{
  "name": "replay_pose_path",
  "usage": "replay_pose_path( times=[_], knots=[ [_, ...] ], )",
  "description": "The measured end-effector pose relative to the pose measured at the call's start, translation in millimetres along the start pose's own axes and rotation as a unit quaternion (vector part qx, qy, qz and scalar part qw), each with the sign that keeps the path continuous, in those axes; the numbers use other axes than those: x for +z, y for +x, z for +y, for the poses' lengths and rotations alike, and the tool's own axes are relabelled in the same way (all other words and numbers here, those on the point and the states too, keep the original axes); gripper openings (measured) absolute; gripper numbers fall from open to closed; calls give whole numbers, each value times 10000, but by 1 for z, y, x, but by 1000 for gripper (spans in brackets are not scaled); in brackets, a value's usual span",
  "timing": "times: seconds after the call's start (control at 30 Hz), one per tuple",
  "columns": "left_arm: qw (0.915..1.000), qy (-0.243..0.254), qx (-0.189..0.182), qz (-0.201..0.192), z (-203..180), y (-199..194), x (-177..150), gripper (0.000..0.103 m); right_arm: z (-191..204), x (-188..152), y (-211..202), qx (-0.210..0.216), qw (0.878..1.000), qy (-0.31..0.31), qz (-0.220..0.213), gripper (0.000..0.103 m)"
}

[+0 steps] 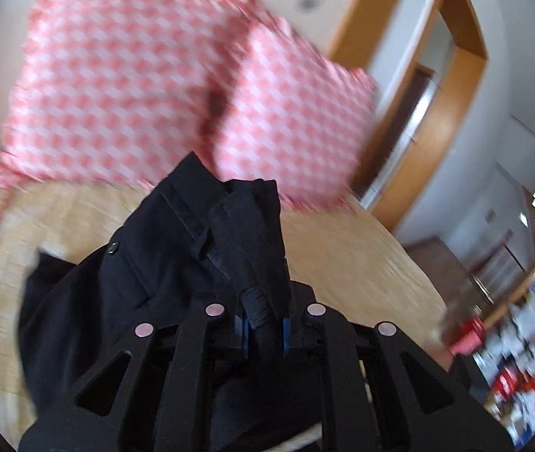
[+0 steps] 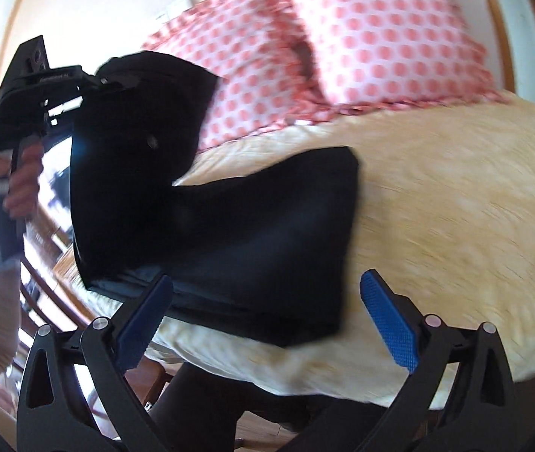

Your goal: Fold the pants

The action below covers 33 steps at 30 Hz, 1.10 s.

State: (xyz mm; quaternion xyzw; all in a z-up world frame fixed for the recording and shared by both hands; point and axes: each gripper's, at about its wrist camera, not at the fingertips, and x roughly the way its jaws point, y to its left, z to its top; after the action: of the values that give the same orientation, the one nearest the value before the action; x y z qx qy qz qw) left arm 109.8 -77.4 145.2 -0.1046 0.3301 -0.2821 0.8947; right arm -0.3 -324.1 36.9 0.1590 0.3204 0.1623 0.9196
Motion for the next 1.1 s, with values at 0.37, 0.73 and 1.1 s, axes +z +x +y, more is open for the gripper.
replay_pose_path(
  times=[0.37,0.73,1.1],
  knots=[
    [9989,341,-97,291,-50,51,-37,11,-53,-11,-22,-362,9974,608,-155,102],
    [9888,1175,-53,924,-76,78,-102,21,-56,-11,-26,-758,9948,614,-308,102],
    [9876,1036,960,-688,-8,-25,-100,95,-9,40,-48,-392,9898,-238,-1351,102]
  ],
)
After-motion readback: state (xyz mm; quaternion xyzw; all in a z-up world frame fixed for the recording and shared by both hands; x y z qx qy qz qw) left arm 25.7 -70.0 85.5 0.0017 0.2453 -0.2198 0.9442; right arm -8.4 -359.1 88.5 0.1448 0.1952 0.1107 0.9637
